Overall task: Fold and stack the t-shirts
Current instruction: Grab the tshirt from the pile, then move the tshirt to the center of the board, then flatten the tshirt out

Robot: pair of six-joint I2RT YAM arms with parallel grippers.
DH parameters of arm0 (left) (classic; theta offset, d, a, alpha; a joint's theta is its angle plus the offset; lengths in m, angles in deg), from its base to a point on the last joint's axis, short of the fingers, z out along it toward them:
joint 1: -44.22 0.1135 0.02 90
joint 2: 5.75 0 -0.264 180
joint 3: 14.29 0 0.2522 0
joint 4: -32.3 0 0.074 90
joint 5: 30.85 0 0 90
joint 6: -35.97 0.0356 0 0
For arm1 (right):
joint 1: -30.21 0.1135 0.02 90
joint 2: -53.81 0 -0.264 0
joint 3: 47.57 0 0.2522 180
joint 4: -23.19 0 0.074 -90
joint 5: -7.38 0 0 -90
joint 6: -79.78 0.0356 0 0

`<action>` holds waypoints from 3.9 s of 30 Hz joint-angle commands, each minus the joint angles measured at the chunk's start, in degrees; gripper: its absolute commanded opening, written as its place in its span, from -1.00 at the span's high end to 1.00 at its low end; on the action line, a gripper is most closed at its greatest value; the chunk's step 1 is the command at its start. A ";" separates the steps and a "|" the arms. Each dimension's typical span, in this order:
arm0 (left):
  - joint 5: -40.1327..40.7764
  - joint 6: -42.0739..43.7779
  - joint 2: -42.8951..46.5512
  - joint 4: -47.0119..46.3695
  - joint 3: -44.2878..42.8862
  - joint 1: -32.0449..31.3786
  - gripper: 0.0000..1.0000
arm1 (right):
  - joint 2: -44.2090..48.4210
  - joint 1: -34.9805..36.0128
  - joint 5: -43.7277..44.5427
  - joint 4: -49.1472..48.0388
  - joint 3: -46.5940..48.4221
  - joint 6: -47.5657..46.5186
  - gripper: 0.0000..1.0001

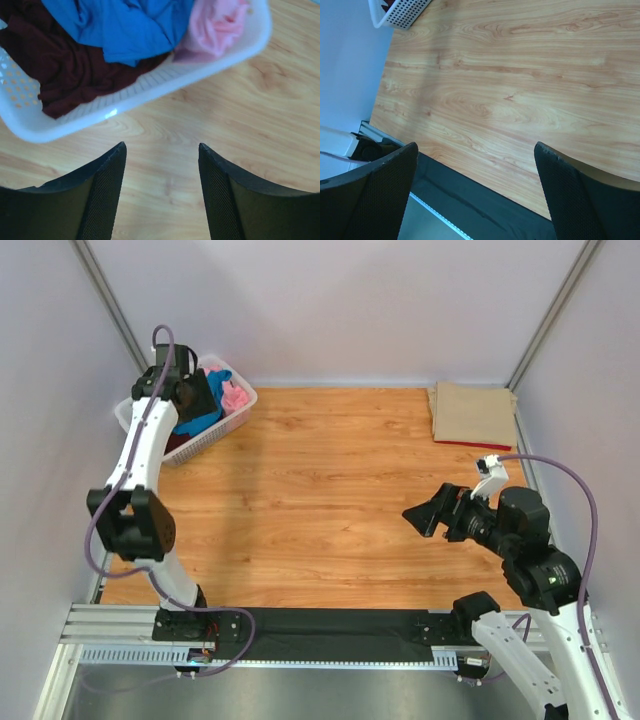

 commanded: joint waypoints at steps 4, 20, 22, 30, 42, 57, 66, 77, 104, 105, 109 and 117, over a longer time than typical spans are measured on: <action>-1.21 -3.36 -15.61 1.52 -12.63 5.60 -0.26 | 1.07 0.24 -2.91 -3.02 0.36 -0.21 -1.00; -8.58 -7.31 -35.14 -4.89 -25.20 10.35 -0.34 | -3.14 0.24 -2.82 -4.08 2.20 -0.21 -0.99; -10.08 -7.93 -36.20 -5.51 -25.47 10.96 -0.30 | -3.76 0.24 -2.39 -4.69 2.29 0.14 -0.98; -16.31 -9.87 -30.78 -8.76 -25.21 13.07 1.00 | -5.87 0.24 -2.82 -7.24 3.52 2.16 -0.96; -30.74 -15.85 -2.21 -18.79 -23.89 7.65 1.00 | -5.61 0.24 0.43 -3.91 4.49 1.37 -0.95; -30.04 -18.20 34.46 -34.32 53.50 -28.98 0.23 | -4.73 0.15 1.48 -0.65 -2.09 0.67 -0.94; -15.56 -19.62 40.26 -26.19 64.71 -33.69 -0.21 | -13.50 0.24 -0.10 -19.51 -12.83 4.98 -0.86; -9.28 -16.02 33.50 -16.76 50.12 -13.24 -0.40 | -50.50 2.96 9.81 -33.42 -0.45 2.96 -0.55; -17.29 -9.07 41.32 -13.69 48.36 -9.16 -0.26 | -33.07 8.33 0.66 -14.60 18.39 -4.16 0.99; -17.11 -9.25 41.50 -13.86 47.83 -9.16 -0.27 | -30.85 8.41 -1.48 -16.11 14.98 -2.68 0.99; -20.35 -10.04 39.40 -16.23 49.05 -9.60 -0.30 | -25.83 8.68 -9.75 -23.40 3.45 2.60 0.99; -19.66 -11.45 29.47 -21.77 50.91 -18.38 -0.36 | -26.08 6.83 8.32 -17.01 -1.59 0.85 0.99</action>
